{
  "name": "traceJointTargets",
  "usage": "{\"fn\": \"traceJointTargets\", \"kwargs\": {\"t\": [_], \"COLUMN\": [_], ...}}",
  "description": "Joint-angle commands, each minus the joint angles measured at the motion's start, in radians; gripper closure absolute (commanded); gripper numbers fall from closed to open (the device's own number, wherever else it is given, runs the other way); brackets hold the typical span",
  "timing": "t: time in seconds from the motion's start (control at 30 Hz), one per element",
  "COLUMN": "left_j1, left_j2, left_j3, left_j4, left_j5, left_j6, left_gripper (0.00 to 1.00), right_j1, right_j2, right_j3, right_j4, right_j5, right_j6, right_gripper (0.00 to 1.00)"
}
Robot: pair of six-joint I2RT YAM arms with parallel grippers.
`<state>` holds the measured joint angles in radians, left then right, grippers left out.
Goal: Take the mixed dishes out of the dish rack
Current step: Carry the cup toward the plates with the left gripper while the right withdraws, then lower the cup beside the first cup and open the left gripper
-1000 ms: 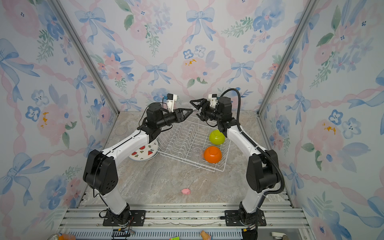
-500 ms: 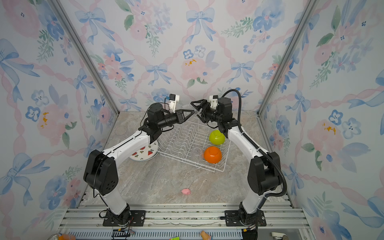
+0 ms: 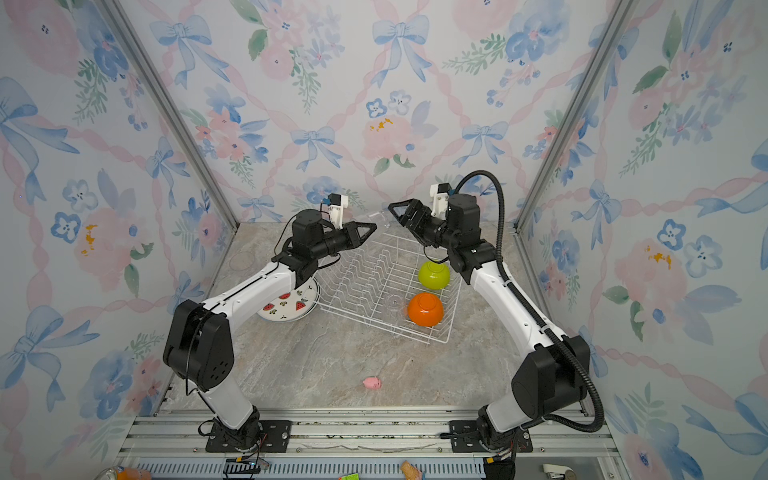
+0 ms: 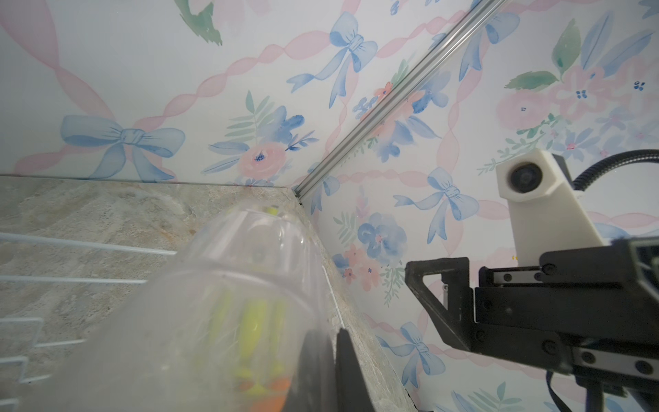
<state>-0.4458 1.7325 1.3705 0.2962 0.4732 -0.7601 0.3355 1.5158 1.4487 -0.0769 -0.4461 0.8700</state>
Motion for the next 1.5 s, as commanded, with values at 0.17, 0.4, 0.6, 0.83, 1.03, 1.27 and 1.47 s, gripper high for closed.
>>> {"fn": "traceJointTargets", "kwargs": {"t": [0.17, 0.4, 0.6, 0.83, 1.03, 1.27, 1.47], "left_j1": [0.051, 0.120, 0.262, 0.509, 0.592, 0.608, 0.618], "left_j2": [-0.085, -0.213, -0.414, -0.626, -0.673, -0.547, -0.407], "left_j3": [0.022, -0.036, -0.193, -0.311, -0.361, -0.367, -0.336], "left_j4": [-0.166, -0.361, -0.500, -0.758, -0.853, -0.891, -0.890], "left_j5": [-0.096, -0.213, -0.333, -0.549, -0.635, -0.628, -0.656], "left_j6": [0.070, 0.144, 0.159, 0.156, 0.201, 0.228, 0.234], "left_gripper": [1.00, 1.00, 1.00, 1.00, 1.00, 1.00, 1.00], "right_j1": [-0.001, -0.024, -0.041, -0.064, -0.075, -0.078, -0.088], "right_j2": [-0.122, -0.235, -0.267, -0.276, -0.282, -0.294, -0.310], "right_j3": [-0.015, -0.106, -0.148, -0.171, -0.195, -0.222, -0.259], "right_j4": [-0.235, -0.269, -0.281, -0.300, -0.302, -0.320, -0.346], "right_j5": [0.223, 0.363, 0.381, 0.391, 0.400, 0.410, 0.436], "right_j6": [-0.290, -0.392, -0.429, -0.454, -0.457, -0.486, -0.508], "right_gripper": [0.03, 0.03, 0.03, 0.03, 0.03, 0.03, 0.03]}}
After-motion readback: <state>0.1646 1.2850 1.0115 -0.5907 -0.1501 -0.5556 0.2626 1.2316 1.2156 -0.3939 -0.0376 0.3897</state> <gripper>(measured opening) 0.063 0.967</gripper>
